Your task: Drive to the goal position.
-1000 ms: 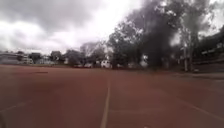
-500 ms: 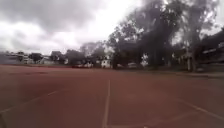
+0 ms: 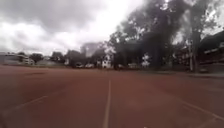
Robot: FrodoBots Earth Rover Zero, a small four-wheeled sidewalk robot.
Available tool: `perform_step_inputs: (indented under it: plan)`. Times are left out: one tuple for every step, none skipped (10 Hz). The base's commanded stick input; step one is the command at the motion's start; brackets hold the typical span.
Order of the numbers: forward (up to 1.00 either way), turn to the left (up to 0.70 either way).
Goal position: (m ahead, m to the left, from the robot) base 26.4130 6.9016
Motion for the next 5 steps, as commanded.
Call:
perform_step_inputs:
  plan:
    - [0.70,0.00]
    - [0.70,0.00]
    - [0.70,0.00]
    - [0.70,0.00]
    - [0.70,0.00]
